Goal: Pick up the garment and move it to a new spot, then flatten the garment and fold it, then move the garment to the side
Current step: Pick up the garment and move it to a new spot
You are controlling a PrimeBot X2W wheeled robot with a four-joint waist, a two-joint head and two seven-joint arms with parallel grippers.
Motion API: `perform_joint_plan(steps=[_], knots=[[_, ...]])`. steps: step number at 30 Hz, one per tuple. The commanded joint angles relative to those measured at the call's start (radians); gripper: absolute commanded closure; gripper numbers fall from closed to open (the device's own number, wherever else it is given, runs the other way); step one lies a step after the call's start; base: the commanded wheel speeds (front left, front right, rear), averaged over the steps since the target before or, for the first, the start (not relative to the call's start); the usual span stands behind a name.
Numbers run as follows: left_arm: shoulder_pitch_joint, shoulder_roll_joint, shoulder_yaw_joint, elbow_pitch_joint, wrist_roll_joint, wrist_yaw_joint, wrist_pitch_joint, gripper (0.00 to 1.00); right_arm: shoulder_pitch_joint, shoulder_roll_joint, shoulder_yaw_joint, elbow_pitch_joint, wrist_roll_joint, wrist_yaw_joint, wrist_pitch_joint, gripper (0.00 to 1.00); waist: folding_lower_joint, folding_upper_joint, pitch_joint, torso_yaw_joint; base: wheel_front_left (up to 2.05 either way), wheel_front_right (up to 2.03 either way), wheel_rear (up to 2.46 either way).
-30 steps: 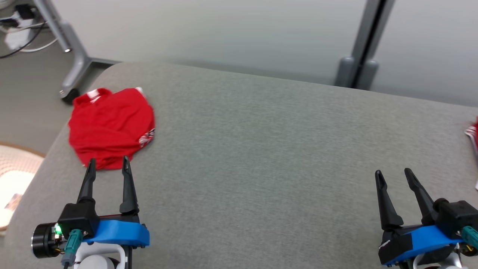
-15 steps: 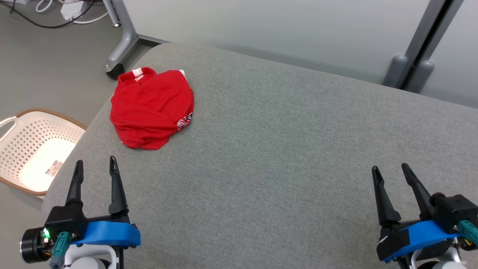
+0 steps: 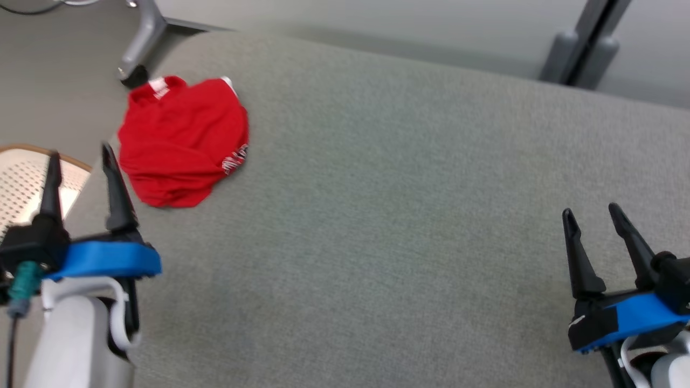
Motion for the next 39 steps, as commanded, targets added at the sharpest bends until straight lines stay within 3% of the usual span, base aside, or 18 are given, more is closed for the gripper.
perform_joint_plan(steps=[1,11,17,28,35,36,37,38,39], knots=[[-0.068,0.013,0.017,0.018,-0.015,-0.002,0.000,0.00,-0.025,-0.019,-0.007,-0.020,-0.005,0.000,0.007,0.00,-0.0001,0.0000,0.031,-0.012,0.00,0.00,0.00],[-0.383,0.141,0.081,0.198,-0.054,-0.030,0.054,0.00,-0.096,-0.079,-0.039,-0.168,-0.017,0.000,0.069,0.00,-0.0001,0.0000,0.241,-0.116,0.00,0.00,0.00],[-0.489,0.181,0.076,0.335,-0.067,-0.052,0.114,0.00,-0.107,-0.098,-0.058,-0.218,-0.013,0.000,0.086,0.00,-0.0001,0.0000,0.313,-0.155,0.00,0.00,0.00],[-0.611,0.161,0.047,0.699,-0.107,-0.085,0.273,0.00,-0.088,-0.112,-0.092,-0.291,-0.017,0.000,0.112,0.00,-0.0001,0.0000,0.372,-0.178,0.00,0.00,0.00],[-0.639,0.145,0.033,0.847,-0.133,-0.123,0.373,0.00,-0.093,-0.115,-0.088,-0.304,-0.022,0.000,0.124,0.00,-0.0001,0.0000,0.365,-0.172,0.00,0.00,0.00],[-0.642,0.145,0.031,0.860,-0.133,-0.127,0.379,0.06,-0.093,-0.114,-0.086,-0.305,-0.023,0.000,0.125,0.00,-0.0001,0.0000,0.363,-0.173,0.00,0.00,0.00],[-0.643,0.145,0.028,0.869,-0.134,-0.131,0.379,0.53,-0.093,-0.113,-0.084,-0.303,-0.024,0.000,0.125,0.00,-0.0001,0.0000,0.359,-0.173,0.00,0.00,0.00],[-0.645,0.148,0.026,0.878,-0.134,-0.133,0.378,0.87,-0.094,-0.113,-0.082,-0.301,-0.023,0.000,0.124,0.00,-0.0001,0.0000,0.355,-0.174,0.00,0.00,0.00],[-0.647,0.149,0.025,0.885,-0.136,-0.137,0.371,1.00,-0.093,-0.113,-0.080,-0.298,-0.022,0.000,0.123,0.00,-0.0001,0.0000,0.350,-0.177,0.00,0.00,0.00]])
